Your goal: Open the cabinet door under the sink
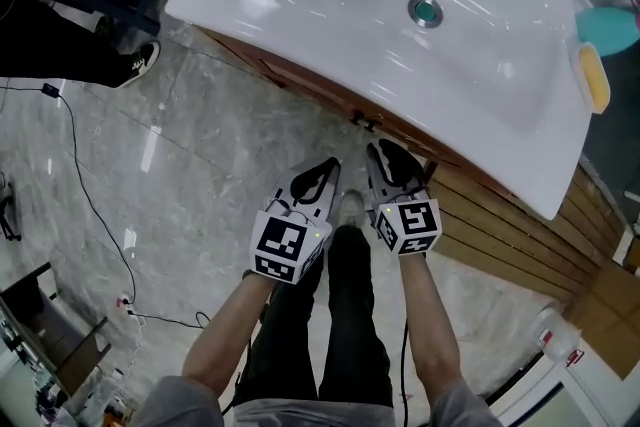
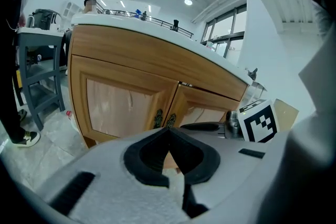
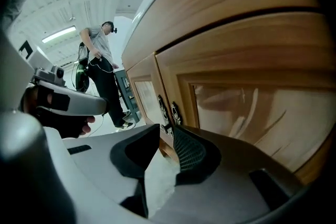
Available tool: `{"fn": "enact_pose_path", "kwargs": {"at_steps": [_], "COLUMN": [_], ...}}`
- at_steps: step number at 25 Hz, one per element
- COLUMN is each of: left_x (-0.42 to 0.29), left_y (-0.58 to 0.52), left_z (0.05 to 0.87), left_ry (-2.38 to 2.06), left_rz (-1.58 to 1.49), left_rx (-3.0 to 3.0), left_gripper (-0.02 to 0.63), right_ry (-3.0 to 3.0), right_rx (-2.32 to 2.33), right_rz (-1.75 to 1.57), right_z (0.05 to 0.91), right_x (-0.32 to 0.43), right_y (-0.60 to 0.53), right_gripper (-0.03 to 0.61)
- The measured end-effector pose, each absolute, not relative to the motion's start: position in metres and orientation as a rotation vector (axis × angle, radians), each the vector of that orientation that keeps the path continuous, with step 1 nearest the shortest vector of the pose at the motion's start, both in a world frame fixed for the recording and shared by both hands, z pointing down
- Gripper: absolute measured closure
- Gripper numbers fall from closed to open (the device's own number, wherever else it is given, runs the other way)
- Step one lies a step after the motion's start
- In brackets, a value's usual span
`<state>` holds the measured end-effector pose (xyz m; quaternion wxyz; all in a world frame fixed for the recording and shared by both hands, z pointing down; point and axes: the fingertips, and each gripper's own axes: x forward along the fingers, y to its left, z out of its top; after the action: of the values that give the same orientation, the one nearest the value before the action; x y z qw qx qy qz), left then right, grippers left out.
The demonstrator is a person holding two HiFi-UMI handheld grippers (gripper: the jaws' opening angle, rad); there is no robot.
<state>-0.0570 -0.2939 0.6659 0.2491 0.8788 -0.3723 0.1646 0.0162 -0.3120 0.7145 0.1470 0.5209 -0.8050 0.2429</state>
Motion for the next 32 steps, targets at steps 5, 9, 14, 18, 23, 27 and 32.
{"fn": "enact_pose_path", "kwargs": {"at_steps": [5, 9, 14, 18, 23, 27, 32], "left_x": [-0.058, -0.055, -0.057, -0.059, -0.064, -0.068, -0.068], "left_y": [-0.297, -0.294, -0.296, -0.297, -0.299, -0.298, -0.3], "left_z": [0.69, 0.704, 0.713, 0.716, 0.717, 0.72, 0.722], "left_ry": [-1.036, -1.031, -1.025, -1.016, -1.005, -0.989, -0.99], "left_rz": [0.442, 0.443, 0.446, 0.451, 0.468, 0.487, 0.468], "left_rx": [2.358, 2.341, 2.331, 2.327, 2.318, 2.318, 2.307], "left_gripper": [0.606, 0.606, 0.606, 0.606, 0.606, 0.606, 0.606], "right_ry": [-2.296, -2.283, -2.279, -2.263, -2.253, -2.264, -2.263], "right_rx": [1.495, 1.499, 1.515, 1.569, 1.59, 1.537, 1.419], "right_rz": [0.691, 0.671, 0.675, 0.67, 0.661, 0.671, 0.67], "right_z": [0.739, 0.753, 0.762, 0.764, 0.763, 0.765, 0.766], "right_x": [0.018, 0.019, 0.015, 0.017, 0.018, 0.018, 0.015], "right_y": [-0.322, -0.325, -0.334, -0.339, -0.341, -0.341, -0.339], "right_gripper": [0.502, 0.499, 0.494, 0.5, 0.514, 0.52, 0.528]}}
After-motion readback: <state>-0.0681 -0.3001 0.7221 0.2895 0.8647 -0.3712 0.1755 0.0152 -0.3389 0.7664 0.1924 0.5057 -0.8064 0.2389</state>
